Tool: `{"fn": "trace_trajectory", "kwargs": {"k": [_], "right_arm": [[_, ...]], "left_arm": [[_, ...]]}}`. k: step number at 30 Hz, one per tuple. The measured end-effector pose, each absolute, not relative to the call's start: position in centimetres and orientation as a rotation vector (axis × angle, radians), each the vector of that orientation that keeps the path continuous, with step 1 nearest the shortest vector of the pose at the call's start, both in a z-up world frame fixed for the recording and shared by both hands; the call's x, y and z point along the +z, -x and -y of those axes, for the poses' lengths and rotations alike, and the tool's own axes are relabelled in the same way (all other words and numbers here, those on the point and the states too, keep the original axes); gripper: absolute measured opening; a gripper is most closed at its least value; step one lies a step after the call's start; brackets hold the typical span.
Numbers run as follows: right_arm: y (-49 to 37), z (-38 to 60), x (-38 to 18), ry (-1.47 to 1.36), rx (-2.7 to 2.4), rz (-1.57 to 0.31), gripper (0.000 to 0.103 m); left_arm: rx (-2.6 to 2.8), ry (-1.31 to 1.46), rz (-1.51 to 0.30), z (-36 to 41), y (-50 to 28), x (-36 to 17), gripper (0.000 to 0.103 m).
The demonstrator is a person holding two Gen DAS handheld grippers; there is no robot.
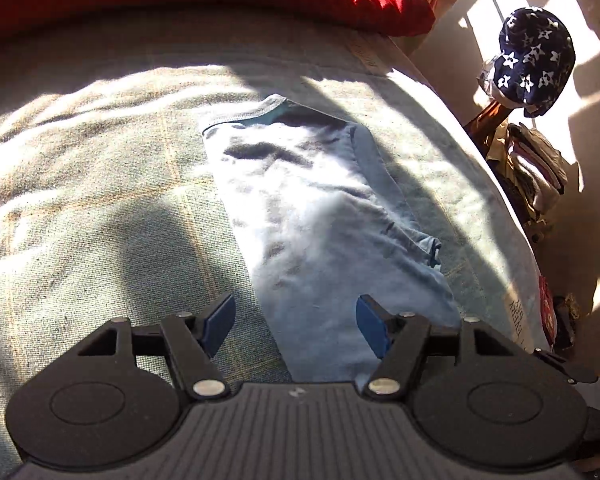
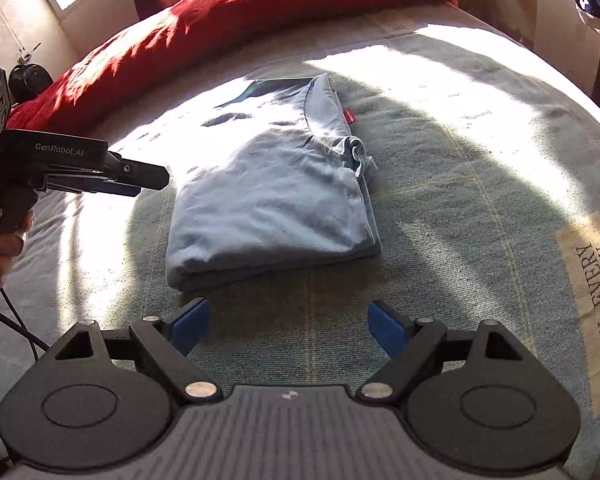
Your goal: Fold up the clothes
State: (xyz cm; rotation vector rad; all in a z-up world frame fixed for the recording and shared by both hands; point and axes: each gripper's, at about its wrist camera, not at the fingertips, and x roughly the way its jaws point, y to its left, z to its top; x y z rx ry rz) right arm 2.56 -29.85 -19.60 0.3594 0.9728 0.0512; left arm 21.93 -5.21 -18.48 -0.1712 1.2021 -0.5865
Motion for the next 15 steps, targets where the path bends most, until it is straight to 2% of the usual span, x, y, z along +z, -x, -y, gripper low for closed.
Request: {"fn": "trace_trajectory", "kwargs": {"k": [4,15], "right_arm": [[-7.0,33.5,-19.6,-0.425,0.112,-0.973,0.090],[-18.2,40.8,-25.0,-0.737,0.282,-1.056,0.097]], "left_arm": [[-0.490,0.350,-1.271,4.2,-23.0,-20.9,0.066],[-0.418,0.466,-1.283,4.5,-25.4,-24.7,0.069]]}}
